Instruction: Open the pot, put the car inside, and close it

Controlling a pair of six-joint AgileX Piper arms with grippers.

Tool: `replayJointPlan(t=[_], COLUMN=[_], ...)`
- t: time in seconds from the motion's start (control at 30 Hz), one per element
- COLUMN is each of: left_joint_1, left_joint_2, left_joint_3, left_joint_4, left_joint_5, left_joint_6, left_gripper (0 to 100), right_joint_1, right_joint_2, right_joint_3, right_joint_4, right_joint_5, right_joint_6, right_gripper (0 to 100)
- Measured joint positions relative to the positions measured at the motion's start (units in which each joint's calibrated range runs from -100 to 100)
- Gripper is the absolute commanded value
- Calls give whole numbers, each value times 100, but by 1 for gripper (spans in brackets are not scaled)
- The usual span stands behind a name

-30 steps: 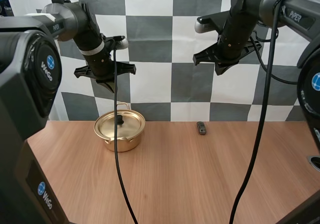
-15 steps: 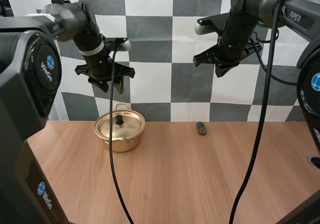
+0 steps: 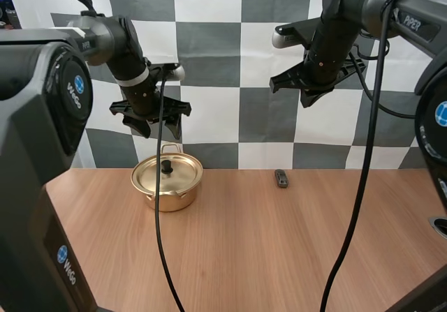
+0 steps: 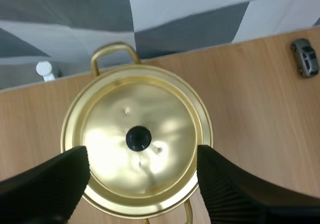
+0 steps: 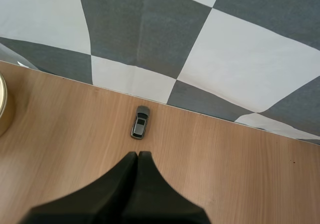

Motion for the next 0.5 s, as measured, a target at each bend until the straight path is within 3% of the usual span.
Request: replayJointPlan(t=[0.5], left_joint_1=[0], left_joint_2=[392], left_joint_3=[643], left_joint_4=[11], left_joint_5=[0], left_joint_6=[84], left_gripper=[100], right_joint_1=[0], right_joint_2=[0], right_joint_3=[0], right_joint_4=[0], right_joint_5=[0], right_joint_6=[0], right_gripper=[0])
